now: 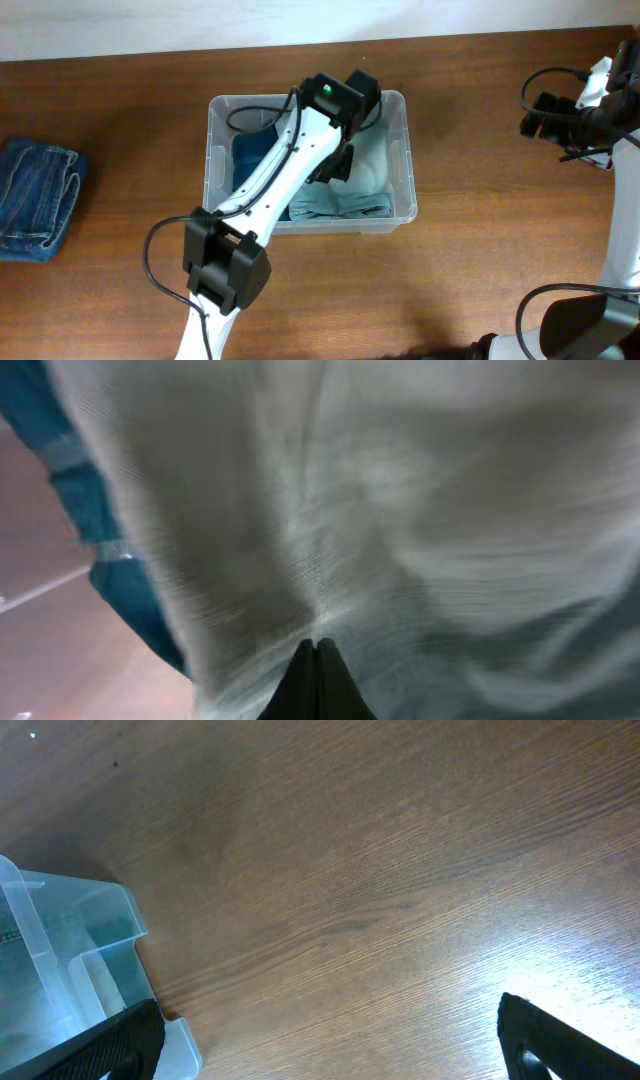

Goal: Pack container
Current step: 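Smooth the light-blue jeans toward the bin's left side with the left gripper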

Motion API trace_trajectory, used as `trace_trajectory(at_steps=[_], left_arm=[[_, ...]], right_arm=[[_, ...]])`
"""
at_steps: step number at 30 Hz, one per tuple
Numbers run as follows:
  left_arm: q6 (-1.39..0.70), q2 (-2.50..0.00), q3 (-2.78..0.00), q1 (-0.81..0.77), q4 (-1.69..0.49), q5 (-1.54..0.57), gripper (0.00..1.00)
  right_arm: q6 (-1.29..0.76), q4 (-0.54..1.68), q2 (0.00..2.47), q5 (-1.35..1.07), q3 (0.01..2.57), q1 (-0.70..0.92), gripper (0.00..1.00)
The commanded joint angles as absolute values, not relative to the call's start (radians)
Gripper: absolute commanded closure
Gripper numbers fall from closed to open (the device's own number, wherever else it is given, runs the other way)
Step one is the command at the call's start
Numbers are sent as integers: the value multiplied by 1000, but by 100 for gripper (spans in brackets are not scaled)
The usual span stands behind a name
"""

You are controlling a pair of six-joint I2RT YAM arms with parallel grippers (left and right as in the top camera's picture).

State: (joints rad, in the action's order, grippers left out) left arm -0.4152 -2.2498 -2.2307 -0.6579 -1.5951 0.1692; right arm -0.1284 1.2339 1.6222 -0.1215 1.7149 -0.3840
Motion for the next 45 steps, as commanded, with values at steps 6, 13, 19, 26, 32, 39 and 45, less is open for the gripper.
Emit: trace_trajectory(at_steps=[6,13,19,26,32,39,45], left_arm=[[-459,-2246,-2001,-658,-1465,180,99],[-458,-2246,-1796,-658,-1294,183,99],[-454,-2211,-1872,-658,-1326,201,99],[-439,-2104,-2032,-649,-1339,229,99],[-440,-2083,-2053,-613,-1291,355,100],[-440,-2117,-2045,-525,-1232,359,99],[-439,-2186,-2045,-489,-1189,265,99]], right_arm=[[-127,1235,1615,-120,1721,-387,1],[-127,1235,1615,-120,1721,-387,1],[-127,1234,1615,-120,1721,-387,1],[-127,1235,1615,-120,1721,-387,2],[-127,1234,1615,-120,1721,-387,1],[-127,1234,1615,-120,1721,-387,1],[-127,1234,1615,-120,1721,-387,1]])
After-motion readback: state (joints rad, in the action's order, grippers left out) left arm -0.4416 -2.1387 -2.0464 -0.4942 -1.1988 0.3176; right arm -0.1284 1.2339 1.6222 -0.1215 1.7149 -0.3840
